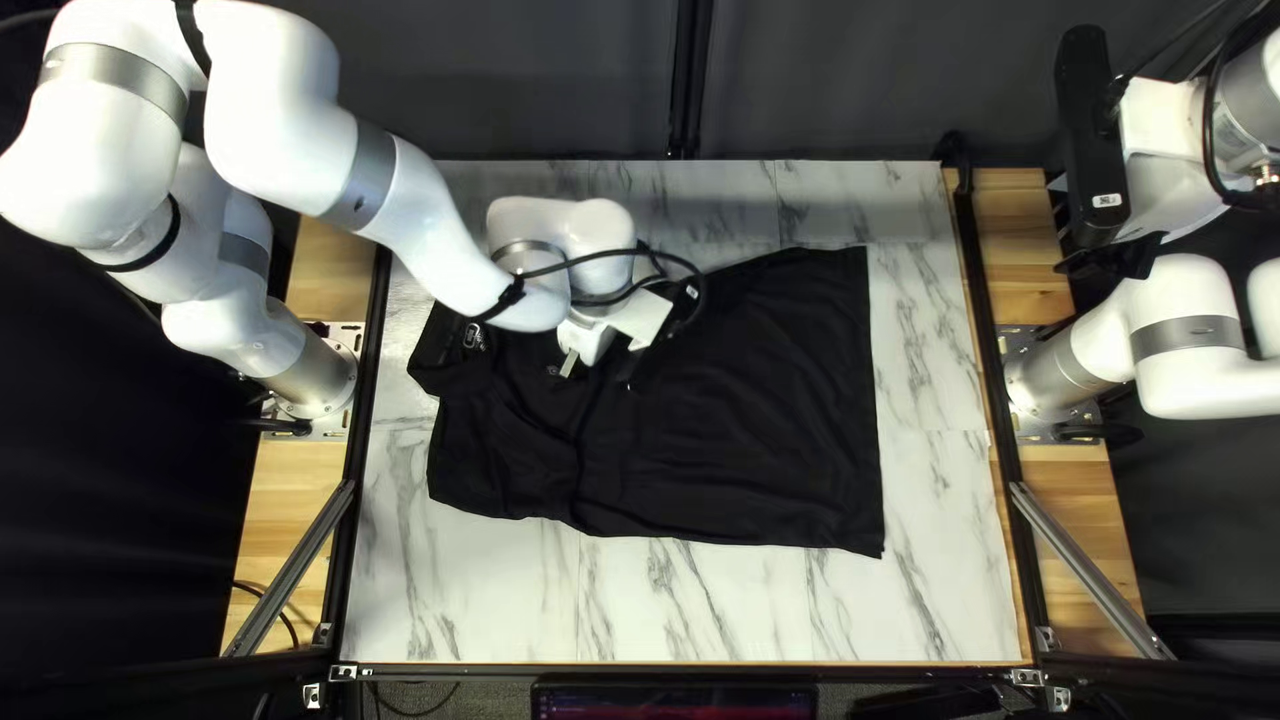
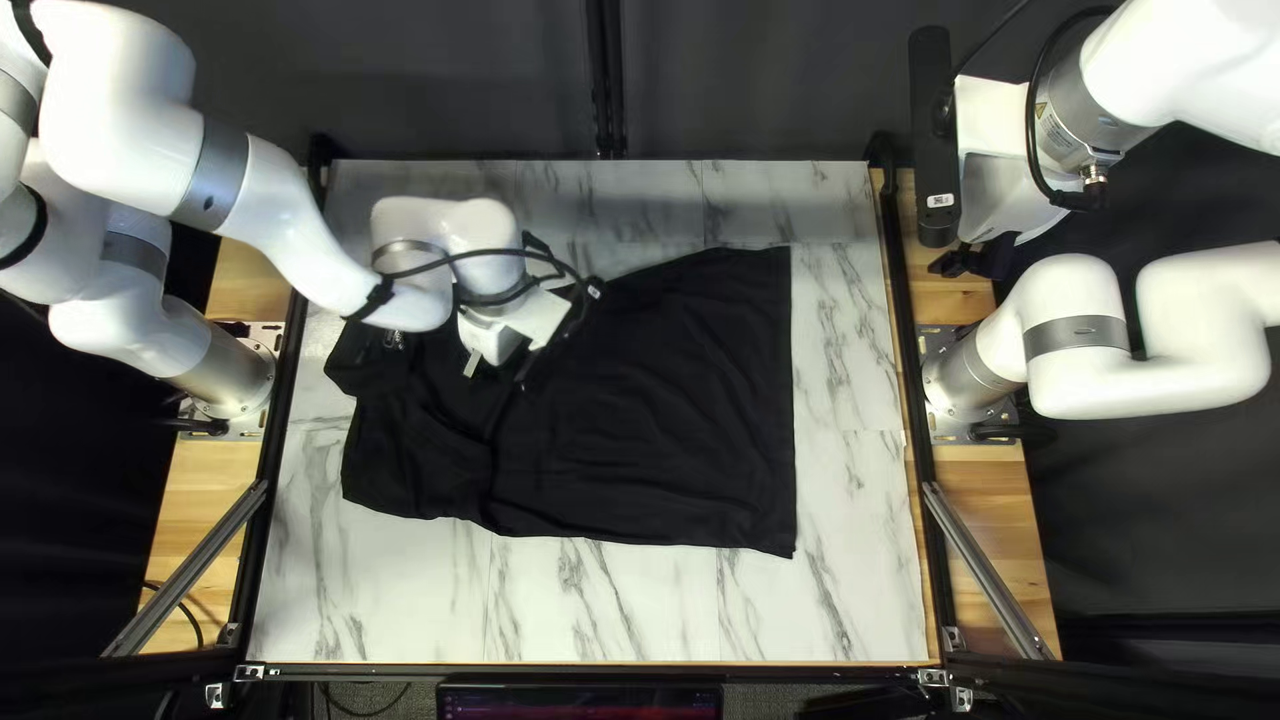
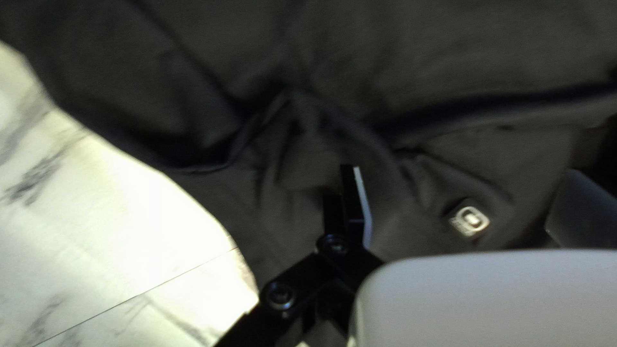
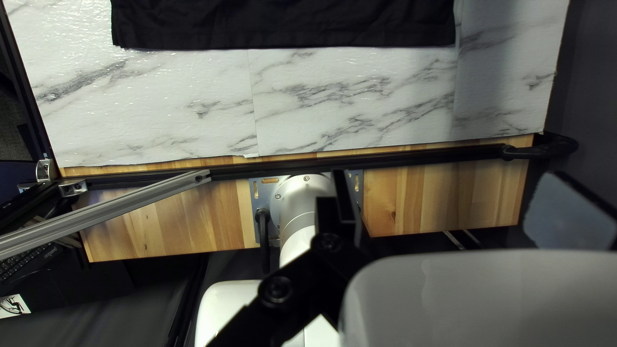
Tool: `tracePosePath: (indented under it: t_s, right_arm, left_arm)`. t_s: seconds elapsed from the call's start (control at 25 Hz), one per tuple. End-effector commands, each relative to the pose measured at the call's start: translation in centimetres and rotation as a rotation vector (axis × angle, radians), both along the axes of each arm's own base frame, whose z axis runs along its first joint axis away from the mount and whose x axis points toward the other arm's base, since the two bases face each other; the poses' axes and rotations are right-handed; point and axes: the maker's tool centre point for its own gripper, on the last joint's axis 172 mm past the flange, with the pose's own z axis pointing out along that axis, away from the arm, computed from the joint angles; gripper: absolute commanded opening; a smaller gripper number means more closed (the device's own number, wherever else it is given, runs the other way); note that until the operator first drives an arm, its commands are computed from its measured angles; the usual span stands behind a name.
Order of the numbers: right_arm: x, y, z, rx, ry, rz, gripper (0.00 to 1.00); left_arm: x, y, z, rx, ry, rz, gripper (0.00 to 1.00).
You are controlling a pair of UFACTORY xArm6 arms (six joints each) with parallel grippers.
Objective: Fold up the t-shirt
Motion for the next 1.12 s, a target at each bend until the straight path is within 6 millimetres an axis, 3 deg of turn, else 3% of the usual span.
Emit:
tracePosePath:
  t_s: [0.04,0.24,0.44,0.84,0.92,1.12]
  right_arm:
    - [0.0,0.0,0.0,0.000,0.000,0.000,1.00]
    - [0.0,0.0,0.0,0.000,0.000,0.000,1.00]
    - [0.0,0.0,0.0,0.000,0.000,0.000,1.00]
    - [0.0,0.0,0.0,0.000,0.000,0.000,1.00]
    - [0.0,0.0,0.0,0.000,0.000,0.000,1.00]
    - [0.0,0.0,0.0,0.000,0.000,0.000,1.00]
  left_arm:
    - [0.0,2.1,-1.4,0.012,0.013,0.013,1.00]
    - [-0.4,2.1,-2.7,0.006,0.031,0.021,1.00]
    - [-0.7,0.4,-2.6,-0.004,0.036,0.010,1.00]
    - [0.6,-4.9,-1.2,-0.030,0.008,-0.035,1.00]
    - [0.6,-4.8,-0.1,-0.020,-0.004,-0.039,1.00]
    - [0.0,-2.2,0.8,0.024,0.005,-0.045,1.00]
